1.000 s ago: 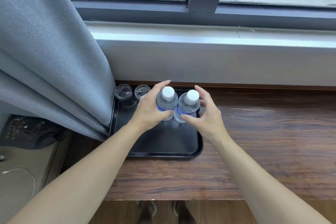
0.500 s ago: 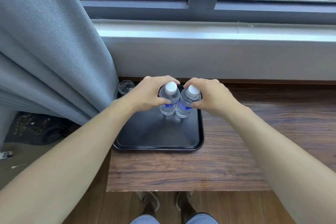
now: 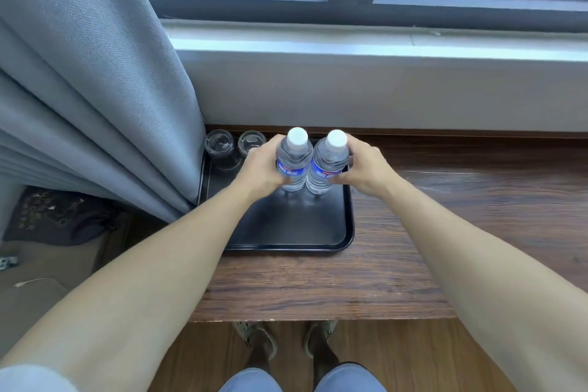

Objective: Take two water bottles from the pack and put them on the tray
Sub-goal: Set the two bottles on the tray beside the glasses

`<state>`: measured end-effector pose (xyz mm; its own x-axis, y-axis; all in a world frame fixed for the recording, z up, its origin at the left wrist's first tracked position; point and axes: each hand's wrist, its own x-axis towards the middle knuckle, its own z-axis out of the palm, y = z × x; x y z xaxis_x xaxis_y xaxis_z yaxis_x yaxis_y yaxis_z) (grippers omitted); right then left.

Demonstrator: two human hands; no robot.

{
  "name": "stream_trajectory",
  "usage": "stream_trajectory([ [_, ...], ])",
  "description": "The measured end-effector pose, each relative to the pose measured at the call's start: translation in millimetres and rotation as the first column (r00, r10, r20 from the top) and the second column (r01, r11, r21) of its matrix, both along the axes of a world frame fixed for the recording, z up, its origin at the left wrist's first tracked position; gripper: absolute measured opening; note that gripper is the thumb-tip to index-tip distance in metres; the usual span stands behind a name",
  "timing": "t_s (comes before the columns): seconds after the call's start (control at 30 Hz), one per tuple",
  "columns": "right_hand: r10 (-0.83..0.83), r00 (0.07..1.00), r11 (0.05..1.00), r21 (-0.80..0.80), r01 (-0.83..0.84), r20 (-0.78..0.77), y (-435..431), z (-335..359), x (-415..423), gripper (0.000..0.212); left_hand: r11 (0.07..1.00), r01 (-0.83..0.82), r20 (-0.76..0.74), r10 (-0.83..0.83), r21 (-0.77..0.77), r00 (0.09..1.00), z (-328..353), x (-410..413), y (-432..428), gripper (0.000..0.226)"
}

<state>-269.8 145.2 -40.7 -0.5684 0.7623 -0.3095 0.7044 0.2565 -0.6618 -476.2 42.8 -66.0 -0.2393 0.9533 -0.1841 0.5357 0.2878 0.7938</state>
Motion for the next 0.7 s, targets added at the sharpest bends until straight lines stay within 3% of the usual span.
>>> stream_trajectory([
  [0.1, -0.035, 0.999, 0.999, 0.016, 0.035, 0.009, -2, -5, 0, 0.078, 0.998, -0.051, 0.007, 0.051, 0.022, 0.999, -4, 3, 0, 0.062],
  [0.27, -0.022, 0.999, 0.999, -0.044, 0.020, -0.044, -6, -13, 9, 0.079, 0.998, 0.041, 0.049, -0.044, 0.054, 0.998, 3, -1, -2, 0.088],
  [0.47, -0.051, 0.998, 0.998, -0.047, 0.050, -0.038, -7, -21, 4, 0.064, 0.996, -0.010, 0.012, 0.009, 0.087, 1.000, 0, 5, -1, 0.069],
  [0.7, 0.055, 0.998, 0.991, -0.119, -0.060, -0.039, 6, -11, 5, 0.059, 0.992, -0.056, 0.019, 0.054, 0.117, 0.998, -3, 11, -3, 0.064],
])
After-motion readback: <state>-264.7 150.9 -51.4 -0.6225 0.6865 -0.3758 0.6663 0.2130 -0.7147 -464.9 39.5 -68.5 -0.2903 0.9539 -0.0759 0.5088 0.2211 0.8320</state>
